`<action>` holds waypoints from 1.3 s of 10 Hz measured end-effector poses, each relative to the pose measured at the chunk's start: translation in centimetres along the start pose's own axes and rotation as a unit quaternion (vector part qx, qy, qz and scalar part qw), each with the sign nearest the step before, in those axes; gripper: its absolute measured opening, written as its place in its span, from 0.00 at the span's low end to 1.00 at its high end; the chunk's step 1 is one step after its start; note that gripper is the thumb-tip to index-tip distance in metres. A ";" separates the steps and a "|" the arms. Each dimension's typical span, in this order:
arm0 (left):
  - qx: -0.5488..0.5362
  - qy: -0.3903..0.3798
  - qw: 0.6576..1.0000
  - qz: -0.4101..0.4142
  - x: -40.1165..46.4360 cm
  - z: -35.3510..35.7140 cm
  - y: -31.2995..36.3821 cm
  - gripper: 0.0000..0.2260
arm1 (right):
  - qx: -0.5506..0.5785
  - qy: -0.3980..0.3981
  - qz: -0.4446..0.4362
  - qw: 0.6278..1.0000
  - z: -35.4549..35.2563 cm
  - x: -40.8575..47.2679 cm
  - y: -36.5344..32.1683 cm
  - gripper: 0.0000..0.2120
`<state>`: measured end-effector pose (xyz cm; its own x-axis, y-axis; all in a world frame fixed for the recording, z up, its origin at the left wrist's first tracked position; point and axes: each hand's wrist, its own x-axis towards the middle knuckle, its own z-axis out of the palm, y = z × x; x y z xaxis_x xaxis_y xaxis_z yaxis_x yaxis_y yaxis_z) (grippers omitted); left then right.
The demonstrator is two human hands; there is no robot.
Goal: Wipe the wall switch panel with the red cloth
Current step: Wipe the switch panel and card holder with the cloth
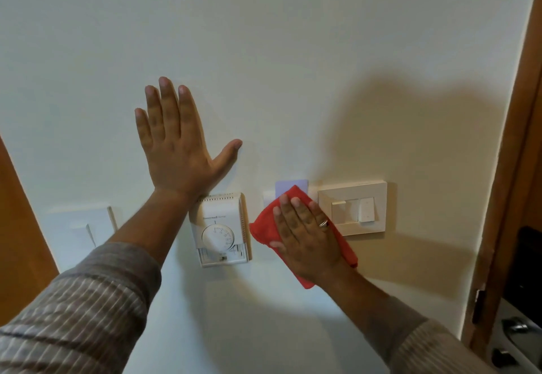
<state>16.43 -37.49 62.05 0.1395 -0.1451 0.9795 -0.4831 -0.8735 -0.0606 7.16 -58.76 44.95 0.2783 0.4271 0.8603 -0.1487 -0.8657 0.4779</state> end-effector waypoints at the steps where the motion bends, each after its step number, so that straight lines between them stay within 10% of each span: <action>1: 0.000 -0.001 1.000 0.004 0.0 -0.1 0.0 0.49 | 0.004 0.005 -0.145 0.989 -0.1 -1.8 2.7 0.32; 3: -0.004 0.001 1.000 -0.002 -0.1 -0.2 0.1 0.49 | -0.018 0.000 0.003 1.000 -0.1 -2.0 2.0 0.36; 5: -0.005 -0.007 1.000 -0.004 -0.1 -0.4 0.2 0.49 | -0.035 -0.011 -0.153 0.988 -0.4 -3.0 4.5 0.37; 7: 0.002 -0.001 1.000 -0.008 0.1 -0.4 0.5 0.49 | -0.004 0.001 -0.004 1.000 -0.4 0.0 1.5 0.34; 13: 0.012 0.006 1.000 0.005 0.1 -0.3 0.3 0.48 | 0.038 -0.003 -0.231 0.972 -0.6 -0.7 4.3 0.29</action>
<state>16.03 -37.66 62.17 0.1240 -0.1493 0.9810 -0.4637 -0.8827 -0.0757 5.73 -62.65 46.54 0.3044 0.7731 0.5565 0.0638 -0.5995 0.7978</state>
